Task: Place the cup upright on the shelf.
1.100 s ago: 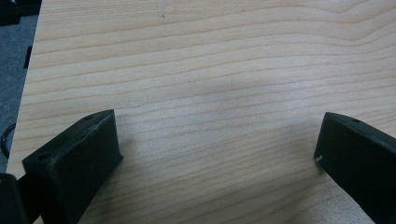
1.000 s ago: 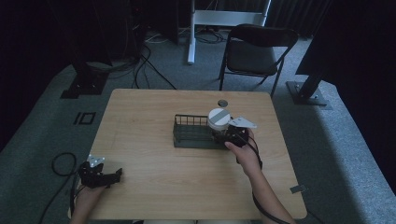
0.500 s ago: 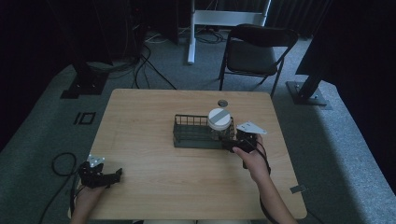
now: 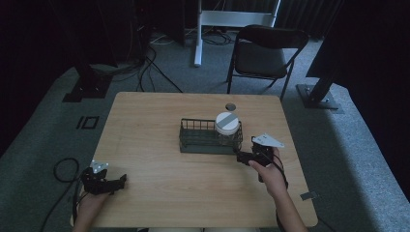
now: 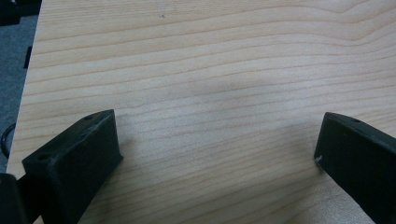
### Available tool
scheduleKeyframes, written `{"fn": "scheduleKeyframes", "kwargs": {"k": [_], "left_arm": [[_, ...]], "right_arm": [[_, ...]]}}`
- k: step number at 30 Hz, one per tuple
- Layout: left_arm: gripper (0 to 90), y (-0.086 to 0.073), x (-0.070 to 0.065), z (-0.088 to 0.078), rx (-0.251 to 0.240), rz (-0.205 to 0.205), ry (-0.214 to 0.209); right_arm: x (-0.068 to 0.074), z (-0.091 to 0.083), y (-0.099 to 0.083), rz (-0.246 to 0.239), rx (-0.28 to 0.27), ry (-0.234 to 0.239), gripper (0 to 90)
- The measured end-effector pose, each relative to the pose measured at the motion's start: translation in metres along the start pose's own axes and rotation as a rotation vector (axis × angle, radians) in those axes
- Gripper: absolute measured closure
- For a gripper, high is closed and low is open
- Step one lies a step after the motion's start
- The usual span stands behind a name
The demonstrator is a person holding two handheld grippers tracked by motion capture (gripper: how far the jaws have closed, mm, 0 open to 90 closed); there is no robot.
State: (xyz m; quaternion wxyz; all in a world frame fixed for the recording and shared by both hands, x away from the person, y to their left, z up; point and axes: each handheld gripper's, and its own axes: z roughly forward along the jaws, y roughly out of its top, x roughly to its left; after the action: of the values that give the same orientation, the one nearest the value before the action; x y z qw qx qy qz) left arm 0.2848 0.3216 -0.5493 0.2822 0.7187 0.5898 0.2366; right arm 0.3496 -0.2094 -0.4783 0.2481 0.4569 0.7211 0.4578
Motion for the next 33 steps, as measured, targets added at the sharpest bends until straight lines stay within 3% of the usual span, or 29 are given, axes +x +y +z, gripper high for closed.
{"fn": "scheduleKeyframes", "kwargs": {"k": [7, 17, 33], "left_arm": [[0.3, 0.000, 0.000, 0.000, -0.001, -0.001, 0.000], [0.3, 0.000, 0.000, 0.000, 0.000, 0.000, 0.000], [0.3, 0.000, 0.000, 0.000, 0.000, 0.000, 0.000]], "right_arm": [[-0.009, -0.002, -0.014, 0.006, 0.015, -0.028, 13.3], [-0.030, -0.002, -0.040, 0.051, 0.060, -0.092, 13.3], [-0.054, -0.005, -0.061, 0.082, 0.128, -0.206, 12.8]]}}
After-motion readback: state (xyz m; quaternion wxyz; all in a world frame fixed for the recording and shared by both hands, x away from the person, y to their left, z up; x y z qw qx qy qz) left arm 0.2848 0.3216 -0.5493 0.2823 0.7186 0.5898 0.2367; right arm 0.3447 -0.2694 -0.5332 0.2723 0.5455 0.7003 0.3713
